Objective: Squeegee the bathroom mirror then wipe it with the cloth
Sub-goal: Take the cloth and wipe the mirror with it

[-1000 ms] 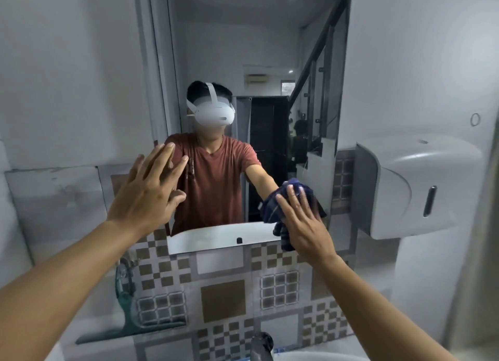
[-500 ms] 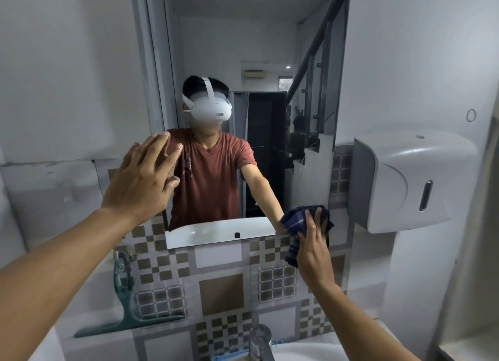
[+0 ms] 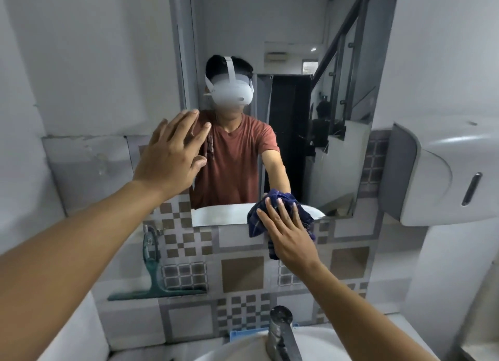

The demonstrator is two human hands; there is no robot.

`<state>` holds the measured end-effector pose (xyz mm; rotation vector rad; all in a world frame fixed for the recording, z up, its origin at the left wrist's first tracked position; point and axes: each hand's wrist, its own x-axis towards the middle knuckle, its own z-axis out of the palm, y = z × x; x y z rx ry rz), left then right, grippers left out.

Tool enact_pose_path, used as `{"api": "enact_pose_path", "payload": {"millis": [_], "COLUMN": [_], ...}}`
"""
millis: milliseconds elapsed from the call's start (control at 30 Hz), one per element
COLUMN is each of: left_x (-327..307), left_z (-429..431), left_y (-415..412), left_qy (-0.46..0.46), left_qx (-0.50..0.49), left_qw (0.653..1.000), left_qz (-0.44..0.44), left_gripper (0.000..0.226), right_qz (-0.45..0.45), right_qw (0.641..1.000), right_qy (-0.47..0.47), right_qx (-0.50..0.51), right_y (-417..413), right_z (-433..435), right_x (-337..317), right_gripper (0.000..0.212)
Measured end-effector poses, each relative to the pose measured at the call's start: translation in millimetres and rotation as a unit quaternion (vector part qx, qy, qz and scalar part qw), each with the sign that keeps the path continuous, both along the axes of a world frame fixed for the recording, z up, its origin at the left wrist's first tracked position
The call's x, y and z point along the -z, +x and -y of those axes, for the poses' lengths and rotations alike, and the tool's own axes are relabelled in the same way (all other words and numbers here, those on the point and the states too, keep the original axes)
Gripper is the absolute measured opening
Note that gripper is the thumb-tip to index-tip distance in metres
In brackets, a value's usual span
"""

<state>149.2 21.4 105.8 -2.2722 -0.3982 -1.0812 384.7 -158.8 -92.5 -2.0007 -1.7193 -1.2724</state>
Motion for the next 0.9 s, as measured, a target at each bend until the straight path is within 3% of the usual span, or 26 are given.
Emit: {"api": "enact_pose_path", "payload": {"millis": [233,400,667,900], "left_x": [1.8,1.3,3.6,2.8], "left_z": [-0.6,-2.6,-4.4,-3.7], "left_y": [0.6,1.5,3.7,2.7], "left_qy": [0.000,-0.001,-0.002,0.002], "left_qx": [-0.004,-0.004,-0.006,-0.009], "left_qw": [1.000,1.000,1.000,1.000], "left_qz": [0.003,-0.001,0.001,-0.004], "left_gripper": [0.072,0.071,0.071,0.069], "right_qz": [0.102,0.157,0.168,0.120], "right_qw": [0.989,0.978,0.970,0.958], "right_qy": [-0.073,-0.105,-0.098,-0.159], "right_qx": [-0.074,-0.094,-0.146,-0.207], "right_y": [-32.6,-49.3,-69.0,-91.7], "right_z": [-37.7,-55.5,-79.6,-94.6], "right_x": [-9.0,-16.8,-29.5,-30.1], "right_gripper": [0.062,0.058,0.052,0.049]}}
